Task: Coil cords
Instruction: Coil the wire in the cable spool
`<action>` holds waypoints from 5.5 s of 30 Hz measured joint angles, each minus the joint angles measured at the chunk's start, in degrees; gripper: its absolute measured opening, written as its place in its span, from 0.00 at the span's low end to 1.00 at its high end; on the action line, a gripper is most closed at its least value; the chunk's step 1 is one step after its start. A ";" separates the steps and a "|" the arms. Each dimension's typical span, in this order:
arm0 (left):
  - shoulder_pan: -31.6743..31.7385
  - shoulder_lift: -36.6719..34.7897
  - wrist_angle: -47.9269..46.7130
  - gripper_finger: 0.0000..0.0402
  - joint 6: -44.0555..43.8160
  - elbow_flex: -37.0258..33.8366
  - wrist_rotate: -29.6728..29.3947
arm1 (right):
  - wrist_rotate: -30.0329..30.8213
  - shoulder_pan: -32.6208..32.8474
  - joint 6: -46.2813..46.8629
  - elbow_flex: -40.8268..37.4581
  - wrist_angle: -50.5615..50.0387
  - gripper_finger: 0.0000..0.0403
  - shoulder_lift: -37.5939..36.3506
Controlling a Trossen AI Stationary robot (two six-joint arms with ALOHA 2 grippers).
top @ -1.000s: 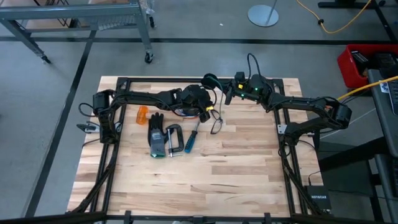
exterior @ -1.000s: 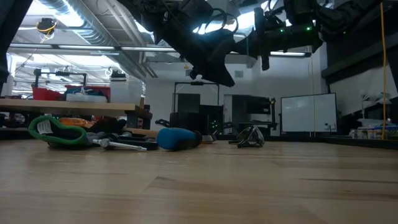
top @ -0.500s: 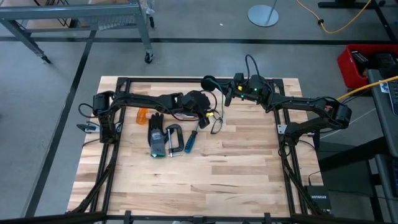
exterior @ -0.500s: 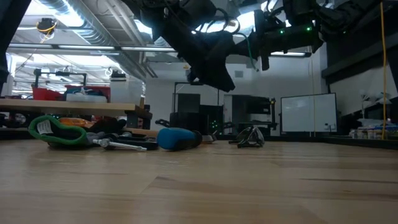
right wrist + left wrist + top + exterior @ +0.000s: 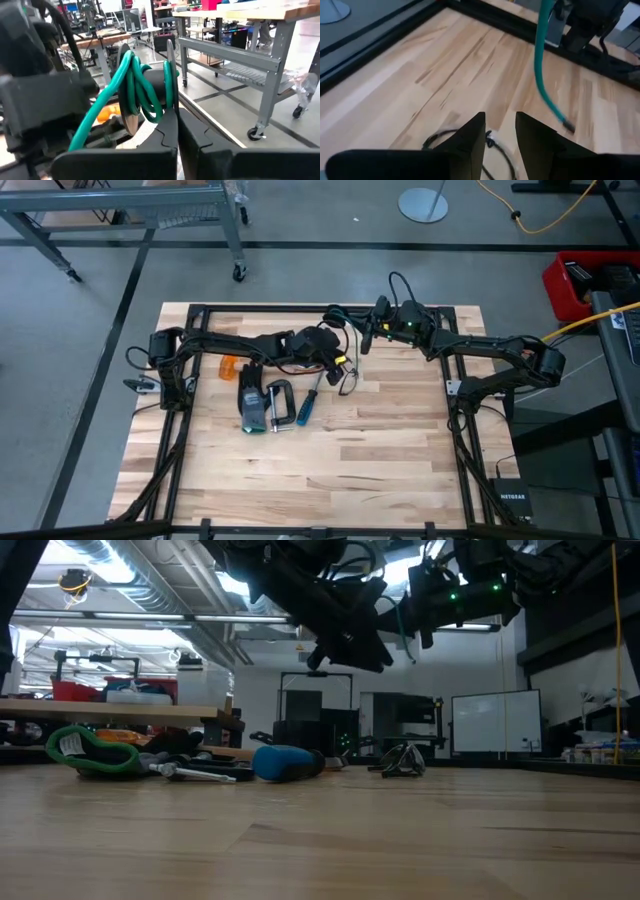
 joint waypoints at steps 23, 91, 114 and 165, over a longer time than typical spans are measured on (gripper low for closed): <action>-2.05 0.00 5.45 0.25 -0.82 0.00 0.01 | 0.02 0.00 -3.95 -0.02 1.99 0.00 0.00; -2.51 0.07 6.37 0.02 0.32 -0.04 -0.16 | -0.68 0.07 -1.80 -0.02 5.14 0.00 0.02; 2.13 0.07 -13.43 0.00 3.75 0.00 -10.88 | -0.80 0.00 3.44 -0.02 -16.35 0.00 -7.94; 6.19 0.07 0.37 0.00 1.99 -0.04 1.87 | 5.31 0.11 10.80 -0.02 -23.63 0.00 6.30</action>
